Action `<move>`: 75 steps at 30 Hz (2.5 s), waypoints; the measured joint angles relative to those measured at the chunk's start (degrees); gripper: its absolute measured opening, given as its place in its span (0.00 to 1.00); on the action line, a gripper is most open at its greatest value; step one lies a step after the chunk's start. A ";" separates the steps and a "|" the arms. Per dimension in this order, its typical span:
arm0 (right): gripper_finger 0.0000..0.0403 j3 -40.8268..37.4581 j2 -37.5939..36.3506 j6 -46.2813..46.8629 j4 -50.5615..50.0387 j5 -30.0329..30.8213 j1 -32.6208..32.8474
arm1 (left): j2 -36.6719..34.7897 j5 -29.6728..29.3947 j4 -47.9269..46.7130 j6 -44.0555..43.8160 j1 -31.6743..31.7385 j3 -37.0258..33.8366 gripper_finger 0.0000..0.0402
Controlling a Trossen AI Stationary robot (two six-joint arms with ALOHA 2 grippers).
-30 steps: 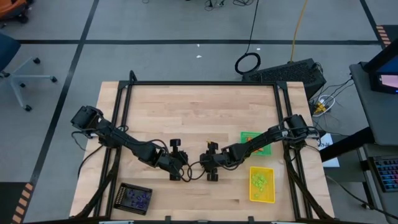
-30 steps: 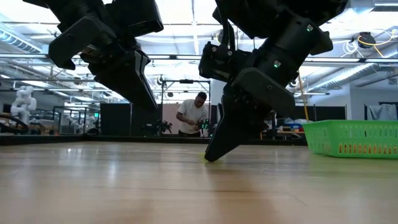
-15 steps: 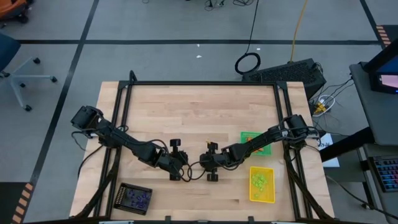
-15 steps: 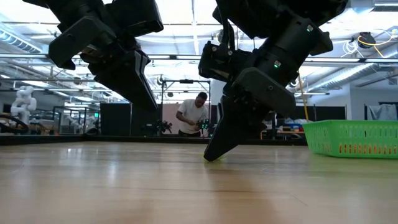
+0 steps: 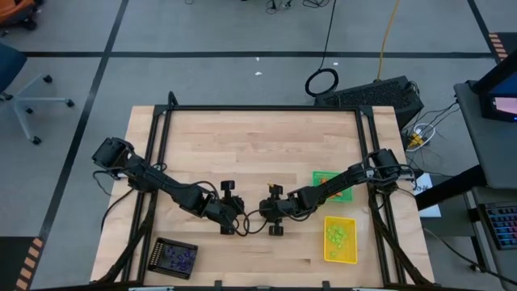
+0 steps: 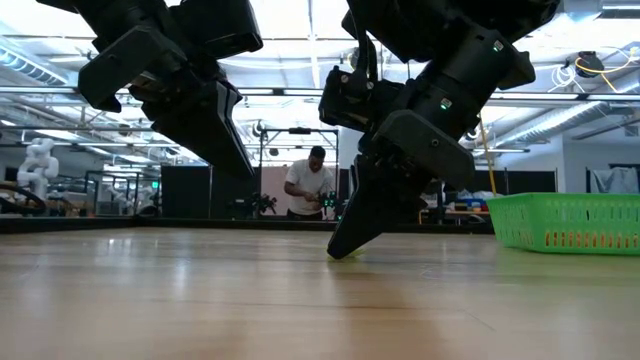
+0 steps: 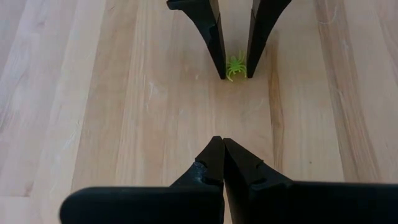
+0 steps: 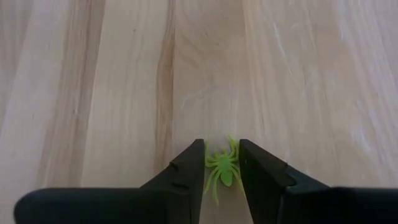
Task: Sort Halloween decoration
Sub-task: Put the green spider toy into the yellow bin
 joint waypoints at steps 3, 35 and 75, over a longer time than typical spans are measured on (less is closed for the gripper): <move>0.21 0.00 0.00 -0.43 -0.02 0.02 0.00 | 0.00 0.00 0.01 0.00 0.00 0.00 0.01; 0.21 -1.50 -18.64 2.05 -16.43 -6.88 7.57 | 0.00 0.01 0.17 -0.07 -0.22 -0.02 0.01; 0.21 -29.80 -38.82 -17.26 46.25 -1.22 13.51 | 0.00 0.01 6.25 0.44 -0.22 -0.02 0.01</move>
